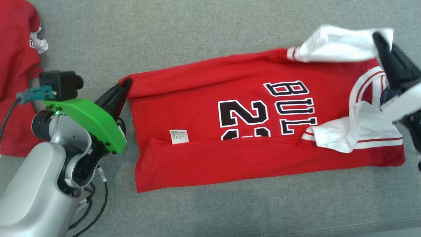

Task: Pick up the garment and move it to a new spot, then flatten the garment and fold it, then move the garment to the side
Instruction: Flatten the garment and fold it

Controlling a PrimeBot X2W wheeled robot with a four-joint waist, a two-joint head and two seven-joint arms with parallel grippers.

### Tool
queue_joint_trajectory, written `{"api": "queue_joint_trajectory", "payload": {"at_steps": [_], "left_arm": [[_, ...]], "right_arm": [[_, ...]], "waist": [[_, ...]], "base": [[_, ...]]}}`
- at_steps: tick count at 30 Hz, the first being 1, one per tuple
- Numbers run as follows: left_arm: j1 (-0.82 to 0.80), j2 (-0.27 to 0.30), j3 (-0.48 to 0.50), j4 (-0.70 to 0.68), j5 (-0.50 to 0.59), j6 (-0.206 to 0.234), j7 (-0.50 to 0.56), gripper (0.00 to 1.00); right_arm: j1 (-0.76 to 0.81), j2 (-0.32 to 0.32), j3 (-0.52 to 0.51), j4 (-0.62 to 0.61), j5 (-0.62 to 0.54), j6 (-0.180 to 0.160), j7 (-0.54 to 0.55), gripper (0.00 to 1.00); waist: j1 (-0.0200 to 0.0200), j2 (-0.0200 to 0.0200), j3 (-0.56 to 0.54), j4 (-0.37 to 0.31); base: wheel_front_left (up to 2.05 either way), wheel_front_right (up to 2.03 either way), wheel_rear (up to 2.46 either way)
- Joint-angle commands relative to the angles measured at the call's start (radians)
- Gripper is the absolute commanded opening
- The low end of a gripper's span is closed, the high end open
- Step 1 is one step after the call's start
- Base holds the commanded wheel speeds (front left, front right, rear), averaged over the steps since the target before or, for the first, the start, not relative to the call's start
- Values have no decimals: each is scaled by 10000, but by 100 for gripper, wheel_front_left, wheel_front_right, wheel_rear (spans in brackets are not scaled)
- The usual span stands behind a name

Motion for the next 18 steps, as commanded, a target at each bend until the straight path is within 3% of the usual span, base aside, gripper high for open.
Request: {"api": "queue_joint_trajectory", "payload": {"at_steps": [1,11,18], "left_arm": [[262,148,110,-125,-93,88,-69,0],[1601,626,306,-1072,-175,400,-300,0],[2575,815,361,-1674,-280,638,-469,0]], "right_arm": [[531,88,-154,-327,76,0,-129,0],[3117,873,-891,-2046,-260,0,-248,0],[4005,1330,-1303,-2265,-452,2,-113,0]], "waist": [[0,0,-377,-251],[0,0,-894,-685],[0,0,-1039,-890]], "base": [[0,0,0],[0,0,0],[0,0,0]]}}
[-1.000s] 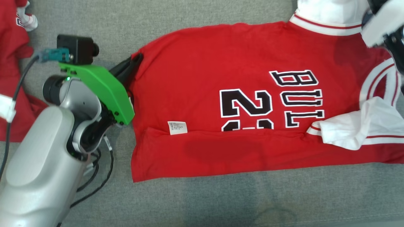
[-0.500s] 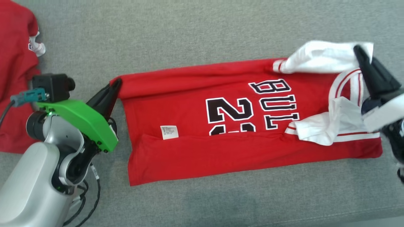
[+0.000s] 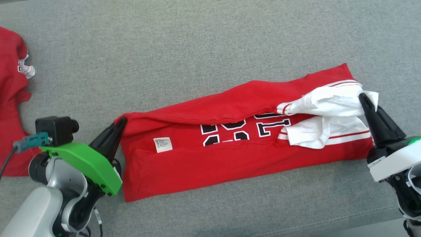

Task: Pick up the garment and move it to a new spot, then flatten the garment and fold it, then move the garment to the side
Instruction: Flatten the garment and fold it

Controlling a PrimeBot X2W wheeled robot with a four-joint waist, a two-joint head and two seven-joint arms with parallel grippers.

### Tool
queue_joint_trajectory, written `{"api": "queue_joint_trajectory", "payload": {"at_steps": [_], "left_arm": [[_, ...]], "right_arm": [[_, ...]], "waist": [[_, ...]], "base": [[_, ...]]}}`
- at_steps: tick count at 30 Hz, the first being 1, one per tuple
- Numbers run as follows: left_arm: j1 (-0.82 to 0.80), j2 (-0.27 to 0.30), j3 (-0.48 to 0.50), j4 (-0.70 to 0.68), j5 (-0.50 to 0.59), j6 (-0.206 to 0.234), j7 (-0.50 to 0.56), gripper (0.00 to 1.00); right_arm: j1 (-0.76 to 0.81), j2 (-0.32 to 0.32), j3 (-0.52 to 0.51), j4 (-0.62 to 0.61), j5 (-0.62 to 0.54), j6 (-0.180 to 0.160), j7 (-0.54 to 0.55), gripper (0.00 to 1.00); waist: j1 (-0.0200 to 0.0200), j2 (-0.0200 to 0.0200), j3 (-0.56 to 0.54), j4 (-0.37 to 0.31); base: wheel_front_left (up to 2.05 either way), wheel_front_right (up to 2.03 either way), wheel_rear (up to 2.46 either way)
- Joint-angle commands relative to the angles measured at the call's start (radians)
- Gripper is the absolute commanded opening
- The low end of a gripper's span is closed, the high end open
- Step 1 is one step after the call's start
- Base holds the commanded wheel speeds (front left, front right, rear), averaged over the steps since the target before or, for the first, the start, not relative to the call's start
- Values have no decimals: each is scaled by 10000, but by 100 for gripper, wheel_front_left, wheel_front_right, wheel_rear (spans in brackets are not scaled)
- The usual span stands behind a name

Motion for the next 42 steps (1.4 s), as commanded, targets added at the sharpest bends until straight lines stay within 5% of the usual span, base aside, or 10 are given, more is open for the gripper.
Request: {"api": "queue_joint_trajectory", "payload": {"at_steps": [1,24,25,26,28,29,30,35,42], "left_arm": [[313,99,67,-106,-120,100,-84,0],[1319,163,-182,-225,164,381,-408,0],[1356,188,-221,-214,228,398,-435,0],[1395,195,-256,-203,317,436,-518,8],[1479,211,-332,-216,613,526,-696,45],[1527,227,-384,-233,748,575,-786,90],[1562,238,-412,-254,856,625,-899,100],[1766,299,-418,-463,1606,970,-1630,100],[1903,289,-158,-1012,3219,1940,-3357,100]], "right_arm": [[156,118,-13,-16,-76,4,35,0],[1269,277,339,-34,79,4,1074,0],[1279,253,267,-74,34,4,1098,66],[1299,217,229,-125,15,4,1145,100],[1279,202,15,-244,15,2,1207,100],[1275,187,-88,-307,31,4,1278,100],[1260,170,-191,-415,50,4,1342,100],[987,300,-1076,-563,-89,2,1623,100],[-44,976,-1529,1233,-1365,2,2312,100]], "waist": [[0,0,-57,-63],[0,0,-189,64],[0,0,-203,57],[0,0,-218,51],[0,0,-242,39],[0,0,-260,49],[0,0,-274,64],[0,0,-350,173],[0,0,-322,515]], "base": [[0,0,0],[0,0,0],[0,0,0],[0,0,0],[0,0,0],[0,0,0],[0,0,0],[0,0,0],[0,0,0]]}}
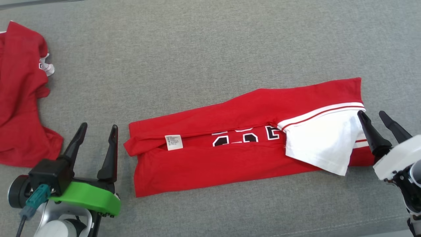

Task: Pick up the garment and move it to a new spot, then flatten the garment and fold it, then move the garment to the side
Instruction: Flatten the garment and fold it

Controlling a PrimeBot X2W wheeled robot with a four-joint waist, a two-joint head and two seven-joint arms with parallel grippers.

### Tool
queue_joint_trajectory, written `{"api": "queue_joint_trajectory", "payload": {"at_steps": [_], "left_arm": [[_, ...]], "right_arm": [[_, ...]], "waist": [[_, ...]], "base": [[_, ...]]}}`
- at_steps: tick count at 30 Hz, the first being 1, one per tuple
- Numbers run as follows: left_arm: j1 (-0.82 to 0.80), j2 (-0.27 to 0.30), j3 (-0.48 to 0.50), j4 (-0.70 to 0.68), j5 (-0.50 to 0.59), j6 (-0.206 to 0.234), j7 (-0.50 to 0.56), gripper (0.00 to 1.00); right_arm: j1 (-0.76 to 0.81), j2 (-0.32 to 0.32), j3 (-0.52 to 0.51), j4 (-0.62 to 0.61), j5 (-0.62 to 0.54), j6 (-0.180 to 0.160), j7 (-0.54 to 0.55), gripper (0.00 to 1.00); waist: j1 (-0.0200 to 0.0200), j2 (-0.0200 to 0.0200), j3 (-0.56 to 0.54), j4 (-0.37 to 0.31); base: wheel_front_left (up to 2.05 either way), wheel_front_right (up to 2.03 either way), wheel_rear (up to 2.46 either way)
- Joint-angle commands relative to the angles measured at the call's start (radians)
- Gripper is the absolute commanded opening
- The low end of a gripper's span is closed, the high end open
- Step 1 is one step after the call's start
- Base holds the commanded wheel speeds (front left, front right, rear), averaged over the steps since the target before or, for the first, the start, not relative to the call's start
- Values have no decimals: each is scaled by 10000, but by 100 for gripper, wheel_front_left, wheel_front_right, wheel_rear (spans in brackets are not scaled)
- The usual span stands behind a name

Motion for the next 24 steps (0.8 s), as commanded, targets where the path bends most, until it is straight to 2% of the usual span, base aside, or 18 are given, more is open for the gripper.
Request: {"api": "queue_joint_trajectory", "payload": {"at_steps": [1,5,9,17,24], "left_arm": [[132,-67,71,-43,186,153,-252,100],[212,-231,295,-147,248,374,-820,100],[312,-335,488,-203,37,453,-1055,100],[484,-429,696,-413,-97,544,-1346,100],[575,-584,877,-511,-225,575,-1563,100]], "right_arm": [[-243,84,-5,336,-135,0,77,100],[-740,29,115,1509,-980,2,87,100],[-1009,-66,161,2314,-1353,2,55,100],[-1283,-64,702,3238,-856,2,450,100],[-1079,-480,432,4200,-173,-73,934,100]], "waist": [[0,0,42,174],[0,0,154,493],[0,0,259,721],[0,0,308,830],[0,0,186,988]], "base": [[0,0,0],[0,0,0],[0,0,0],[0,0,0],[0,0,0]]}}
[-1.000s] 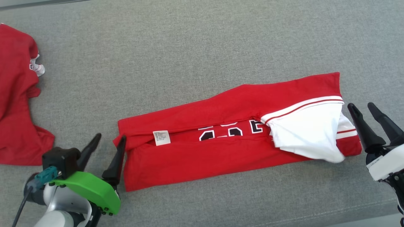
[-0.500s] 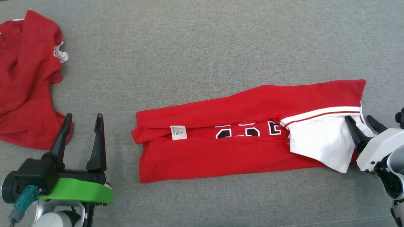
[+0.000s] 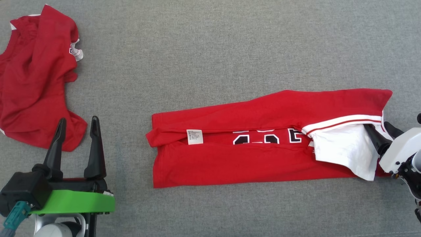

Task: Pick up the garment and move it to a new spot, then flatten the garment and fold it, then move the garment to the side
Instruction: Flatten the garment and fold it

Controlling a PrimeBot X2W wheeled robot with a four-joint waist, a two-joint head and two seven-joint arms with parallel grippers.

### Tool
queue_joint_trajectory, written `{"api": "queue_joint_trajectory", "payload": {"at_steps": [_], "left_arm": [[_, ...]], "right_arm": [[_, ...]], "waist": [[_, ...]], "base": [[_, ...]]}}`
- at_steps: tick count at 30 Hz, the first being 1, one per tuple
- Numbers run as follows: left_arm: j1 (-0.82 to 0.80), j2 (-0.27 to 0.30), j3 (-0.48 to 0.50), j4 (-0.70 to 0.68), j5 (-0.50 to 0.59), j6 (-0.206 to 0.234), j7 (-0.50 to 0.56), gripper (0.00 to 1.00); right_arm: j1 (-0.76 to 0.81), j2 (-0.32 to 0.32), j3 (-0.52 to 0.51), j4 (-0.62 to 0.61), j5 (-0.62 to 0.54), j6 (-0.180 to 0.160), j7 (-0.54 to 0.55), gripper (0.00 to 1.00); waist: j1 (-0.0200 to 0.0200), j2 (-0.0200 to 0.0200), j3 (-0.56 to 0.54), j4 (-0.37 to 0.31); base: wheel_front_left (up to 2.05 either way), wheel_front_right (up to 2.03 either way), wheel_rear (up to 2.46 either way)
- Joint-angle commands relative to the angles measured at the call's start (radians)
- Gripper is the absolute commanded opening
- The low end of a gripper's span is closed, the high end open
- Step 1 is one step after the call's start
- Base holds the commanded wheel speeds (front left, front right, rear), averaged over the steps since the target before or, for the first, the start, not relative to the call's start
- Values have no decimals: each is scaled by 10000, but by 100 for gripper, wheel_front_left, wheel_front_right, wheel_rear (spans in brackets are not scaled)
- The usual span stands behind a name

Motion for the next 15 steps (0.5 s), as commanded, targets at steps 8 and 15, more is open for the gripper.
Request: {"api": "queue_joint_trajectory", "payload": {"at_steps": [8,15], "left_arm": [[219,-116,157,105,-172,-1,-166,100],[446,-66,239,578,-151,-105,-283,100]], "right_arm": [[657,38,1150,247,1386,-86,1249,0],[511,-703,783,-159,2610,-103,732,0]], "waist": [[1,0,-176,-38],[1,0,-545,-232]], "base": [[0,0,0],[0,0,0]]}}
